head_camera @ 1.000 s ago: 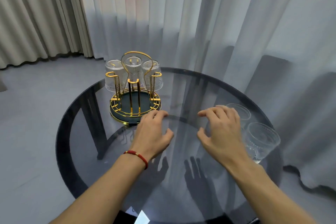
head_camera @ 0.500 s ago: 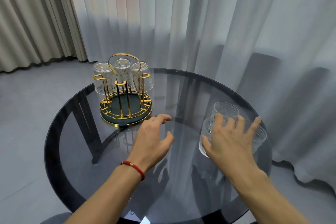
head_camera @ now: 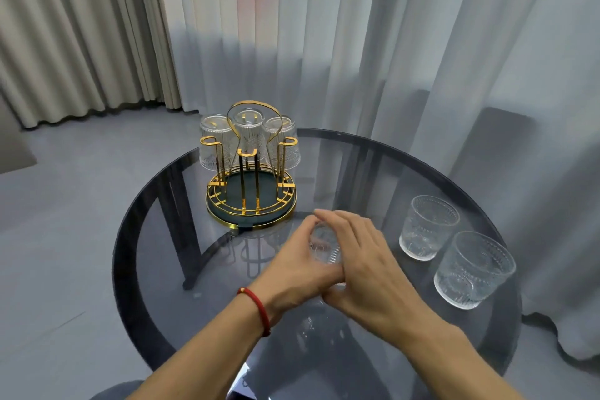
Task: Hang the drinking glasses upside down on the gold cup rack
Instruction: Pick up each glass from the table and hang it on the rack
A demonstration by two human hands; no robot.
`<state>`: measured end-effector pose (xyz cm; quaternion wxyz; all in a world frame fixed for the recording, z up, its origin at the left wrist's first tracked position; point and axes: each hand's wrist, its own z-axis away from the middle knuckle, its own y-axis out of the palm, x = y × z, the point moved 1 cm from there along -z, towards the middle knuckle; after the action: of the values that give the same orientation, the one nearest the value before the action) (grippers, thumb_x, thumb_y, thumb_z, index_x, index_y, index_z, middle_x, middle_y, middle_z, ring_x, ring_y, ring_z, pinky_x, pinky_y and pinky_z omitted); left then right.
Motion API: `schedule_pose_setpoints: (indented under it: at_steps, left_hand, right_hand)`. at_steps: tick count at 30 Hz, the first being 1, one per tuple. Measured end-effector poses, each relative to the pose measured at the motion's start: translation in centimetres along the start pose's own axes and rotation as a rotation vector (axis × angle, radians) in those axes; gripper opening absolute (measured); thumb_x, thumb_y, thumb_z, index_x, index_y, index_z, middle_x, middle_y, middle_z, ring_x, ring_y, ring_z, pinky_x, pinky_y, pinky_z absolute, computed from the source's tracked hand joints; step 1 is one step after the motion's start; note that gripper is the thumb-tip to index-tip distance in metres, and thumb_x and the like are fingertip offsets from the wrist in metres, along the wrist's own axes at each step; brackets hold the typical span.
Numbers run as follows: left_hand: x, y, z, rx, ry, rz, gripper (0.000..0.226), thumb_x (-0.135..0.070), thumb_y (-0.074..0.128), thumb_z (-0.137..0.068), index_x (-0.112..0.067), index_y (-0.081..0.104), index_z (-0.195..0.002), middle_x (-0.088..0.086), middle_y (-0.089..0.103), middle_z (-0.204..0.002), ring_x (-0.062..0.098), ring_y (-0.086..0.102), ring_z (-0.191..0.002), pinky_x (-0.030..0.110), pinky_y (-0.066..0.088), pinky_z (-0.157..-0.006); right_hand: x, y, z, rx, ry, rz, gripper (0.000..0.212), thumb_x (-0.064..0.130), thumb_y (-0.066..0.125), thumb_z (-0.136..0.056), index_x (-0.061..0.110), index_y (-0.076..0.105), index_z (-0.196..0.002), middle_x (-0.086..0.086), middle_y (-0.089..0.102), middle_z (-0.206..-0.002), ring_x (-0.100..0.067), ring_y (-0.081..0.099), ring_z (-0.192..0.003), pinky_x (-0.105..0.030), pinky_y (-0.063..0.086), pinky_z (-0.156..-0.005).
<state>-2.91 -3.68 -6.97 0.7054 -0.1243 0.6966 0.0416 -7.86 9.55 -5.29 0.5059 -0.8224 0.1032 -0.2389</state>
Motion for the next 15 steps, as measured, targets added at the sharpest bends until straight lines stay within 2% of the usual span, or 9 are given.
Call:
schedule_pose_setpoints:
  at_steps: [2,4,6,8,10,12,15]
  left_hand:
    - [-0.2,-1.0,0.2,-0.073,-0.023,0.039,0.061,-0.023,0.087,-0.068,-0.037,0.058,-0.119,-0.008,0.070,-0.115,0.003,0.066,-0.104,0.033,0.060,-0.086]
    - [-0.7,-2.6,0.2,-0.147,-0.081,0.146,0.057,-0.022,0.084,-0.064,-0.027,0.061,-0.115,0.006,0.070,-0.114,0.015,0.067,-0.106,0.045,0.061,-0.083]
    - [-1.3,-4.6,0.1,-0.186,-0.111,0.310,0.056,-0.023,0.078,-0.065,-0.015,0.060,-0.117,0.019,0.063,-0.123,0.029,0.064,-0.112,0.052,0.061,-0.079]
    - [-1.7,-6.4,0.1,-0.170,-0.119,0.425,0.058,-0.027,0.074,-0.070,-0.008,0.056,-0.121,0.024,0.058,-0.128,0.039,0.063,-0.113,0.058,0.058,-0.085]
    - [-1.7,-7.5,0.2,-0.140,-0.119,0.487,0.060,-0.031,0.071,-0.074,-0.005,0.053,-0.126,0.025,0.060,-0.128,0.040,0.066,-0.109,0.062,0.053,-0.093]
    - [-1.4,-8.1,0.1,-0.120,-0.096,0.546,0.059,-0.032,0.069,-0.077,-0.005,0.053,-0.127,0.024,0.062,-0.127,0.038,0.068,-0.107,0.057,0.055,-0.093]
    - [-1.1,-9.2,-0.2,-0.115,-0.041,0.588,0.049,-0.042,0.059,-0.089,-0.011,0.059,-0.127,0.019,0.068,-0.123,0.037,0.067,-0.108,0.049,0.057,-0.083]
  right_hand:
    - [0.7,0.6,-0.7,0.005,-0.060,-0.050,0.094,0.022,0.084,-0.070,0.015,0.039,-0.152,-0.004,0.050,-0.148,-0.023,0.046,-0.138,-0.043,0.041,-0.110]
    - [0.7,0.8,-1.2,-0.025,-0.005,-0.183,0.091,0.038,0.083,-0.079,0.019,0.035,-0.154,0.001,0.042,-0.156,-0.014,0.035,-0.147,-0.039,0.031,-0.118]
    - [0.4,0.9,-1.7,-0.016,0.181,-0.405,0.090,0.058,0.069,-0.086,0.026,0.027,-0.158,0.008,0.031,-0.163,-0.005,0.025,-0.151,-0.034,0.024,-0.123]
    - [0.4,1.2,-2.2,0.057,0.365,-0.688,0.087,0.076,0.048,-0.087,0.037,0.021,-0.159,0.016,0.032,-0.163,-0.001,0.031,-0.148,-0.038,0.027,-0.123]
    - [0.9,1.9,-2.9,0.071,0.416,-0.892,0.073,0.075,0.040,-0.091,0.042,0.027,-0.155,0.019,0.047,-0.152,0.000,0.046,-0.138,-0.043,0.040,-0.117]
    - [1.3,2.3,-3.8,-0.020,0.396,-0.958,0.057,0.062,0.047,-0.096,0.039,0.040,-0.147,0.020,0.064,-0.131,-0.004,0.060,-0.124,-0.043,0.051,-0.106]
    - [1.8,1.7,-5.6,-0.153,0.377,-1.015,0.049,0.051,0.066,-0.092,0.037,0.053,-0.137,0.005,0.075,-0.115,-0.021,0.070,-0.112,-0.043,0.060,-0.092]
